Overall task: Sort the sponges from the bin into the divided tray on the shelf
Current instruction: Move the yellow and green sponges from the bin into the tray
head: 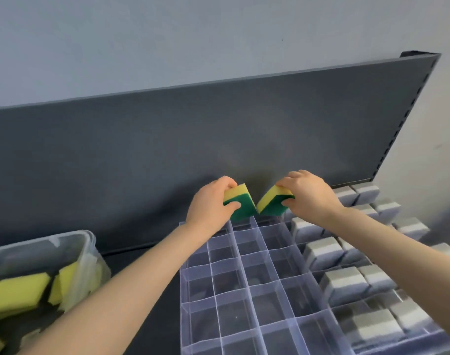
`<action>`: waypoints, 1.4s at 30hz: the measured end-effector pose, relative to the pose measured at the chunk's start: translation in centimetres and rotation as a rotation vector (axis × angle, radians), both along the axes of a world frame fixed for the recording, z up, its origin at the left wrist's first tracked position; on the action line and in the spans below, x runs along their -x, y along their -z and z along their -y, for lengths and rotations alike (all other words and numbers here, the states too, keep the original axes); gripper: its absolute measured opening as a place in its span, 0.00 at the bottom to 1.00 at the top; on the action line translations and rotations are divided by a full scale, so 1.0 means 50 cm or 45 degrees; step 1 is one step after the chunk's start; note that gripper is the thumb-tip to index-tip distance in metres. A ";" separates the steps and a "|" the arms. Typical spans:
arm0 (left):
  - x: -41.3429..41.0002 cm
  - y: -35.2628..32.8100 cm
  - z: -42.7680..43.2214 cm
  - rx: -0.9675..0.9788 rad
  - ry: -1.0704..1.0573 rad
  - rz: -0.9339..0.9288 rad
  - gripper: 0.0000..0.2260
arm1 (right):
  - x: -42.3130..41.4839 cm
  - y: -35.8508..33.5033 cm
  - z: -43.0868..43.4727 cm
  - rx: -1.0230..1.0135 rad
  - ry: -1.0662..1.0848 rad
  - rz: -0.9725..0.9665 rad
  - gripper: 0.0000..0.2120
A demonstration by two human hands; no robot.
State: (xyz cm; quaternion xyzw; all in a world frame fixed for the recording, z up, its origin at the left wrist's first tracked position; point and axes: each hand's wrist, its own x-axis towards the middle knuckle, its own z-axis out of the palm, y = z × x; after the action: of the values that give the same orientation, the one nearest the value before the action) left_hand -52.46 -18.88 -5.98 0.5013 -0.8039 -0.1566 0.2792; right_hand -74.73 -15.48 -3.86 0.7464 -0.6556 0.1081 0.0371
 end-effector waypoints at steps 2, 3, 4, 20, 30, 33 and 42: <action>0.012 0.016 0.003 -0.009 -0.033 0.032 0.13 | 0.003 0.015 0.013 -0.027 -0.040 -0.035 0.16; 0.017 0.023 0.004 -0.016 -0.046 0.043 0.13 | 0.005 0.021 0.018 -0.037 -0.060 -0.054 0.17; 0.021 0.030 0.005 -0.020 -0.055 0.056 0.13 | 0.006 0.027 0.023 -0.045 -0.080 -0.069 0.17; 0.055 0.109 0.006 -0.090 -0.113 0.220 0.13 | -0.018 0.106 0.068 -0.220 -0.191 -0.265 0.17; 0.073 0.149 0.015 -0.146 -0.188 0.247 0.12 | -0.028 0.147 0.083 -0.231 -0.179 -0.334 0.15; 0.073 0.153 0.014 -0.144 -0.194 0.227 0.12 | -0.029 0.147 0.082 -0.225 -0.178 -0.337 0.16; 0.056 0.111 -0.001 -0.146 -0.152 0.258 0.22 | -0.034 0.107 0.049 -0.143 -0.104 -0.123 0.18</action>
State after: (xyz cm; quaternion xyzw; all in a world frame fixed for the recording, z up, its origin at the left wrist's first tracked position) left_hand -55.27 -18.84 -11.55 0.5767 -0.7864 -0.1337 0.1763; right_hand -73.04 -17.92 -9.23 0.7778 -0.6271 0.0366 0.0224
